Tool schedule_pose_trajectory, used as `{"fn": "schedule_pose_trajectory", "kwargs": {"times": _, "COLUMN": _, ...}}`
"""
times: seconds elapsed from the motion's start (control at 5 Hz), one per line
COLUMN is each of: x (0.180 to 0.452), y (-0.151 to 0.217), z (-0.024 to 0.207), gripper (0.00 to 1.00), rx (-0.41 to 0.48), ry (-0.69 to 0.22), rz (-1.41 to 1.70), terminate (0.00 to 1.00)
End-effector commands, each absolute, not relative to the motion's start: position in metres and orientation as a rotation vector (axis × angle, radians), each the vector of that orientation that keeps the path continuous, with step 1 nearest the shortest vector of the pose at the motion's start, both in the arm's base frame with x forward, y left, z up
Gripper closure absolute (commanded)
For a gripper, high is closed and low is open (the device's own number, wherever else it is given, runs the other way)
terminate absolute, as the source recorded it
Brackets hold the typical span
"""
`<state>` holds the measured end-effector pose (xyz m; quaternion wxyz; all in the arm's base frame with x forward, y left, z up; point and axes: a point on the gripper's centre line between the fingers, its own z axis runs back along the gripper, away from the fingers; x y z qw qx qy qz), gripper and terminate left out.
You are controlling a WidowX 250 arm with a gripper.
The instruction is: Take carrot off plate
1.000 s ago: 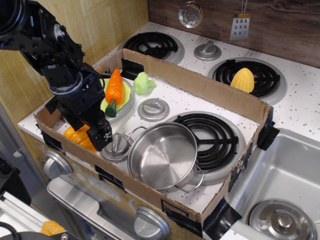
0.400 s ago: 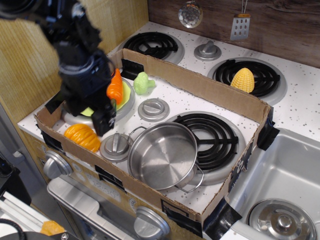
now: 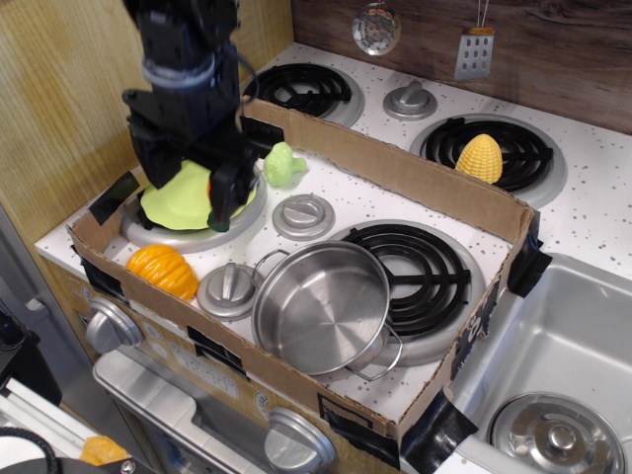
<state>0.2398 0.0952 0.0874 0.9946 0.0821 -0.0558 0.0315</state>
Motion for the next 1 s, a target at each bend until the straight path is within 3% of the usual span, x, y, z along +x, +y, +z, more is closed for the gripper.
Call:
{"fn": "schedule_pose_trajectory", "kwargs": {"times": 0.0, "x": 0.272, "y": 0.107, "z": 0.111, "gripper": 0.00, "rx": 0.096, "ry": -0.133, "rz": 0.471, "terminate": 0.00}}
{"fn": "schedule_pose_trajectory", "kwargs": {"times": 0.2, "x": 0.289, "y": 0.121, "z": 0.106, "gripper": 0.00, "rx": 0.054, "ry": -0.148, "rz": 0.574, "terminate": 0.00}}
{"fn": "schedule_pose_trajectory", "kwargs": {"times": 0.6, "x": 0.297, "y": 0.131, "z": 0.088, "gripper": 0.00, "rx": 0.135, "ry": -0.211, "rz": 0.673, "terminate": 0.00}}
{"fn": "schedule_pose_trajectory", "kwargs": {"times": 0.8, "x": 0.301, "y": 0.138, "z": 0.076, "gripper": 0.00, "rx": 0.135, "ry": -0.204, "rz": 0.693, "terminate": 0.00}}
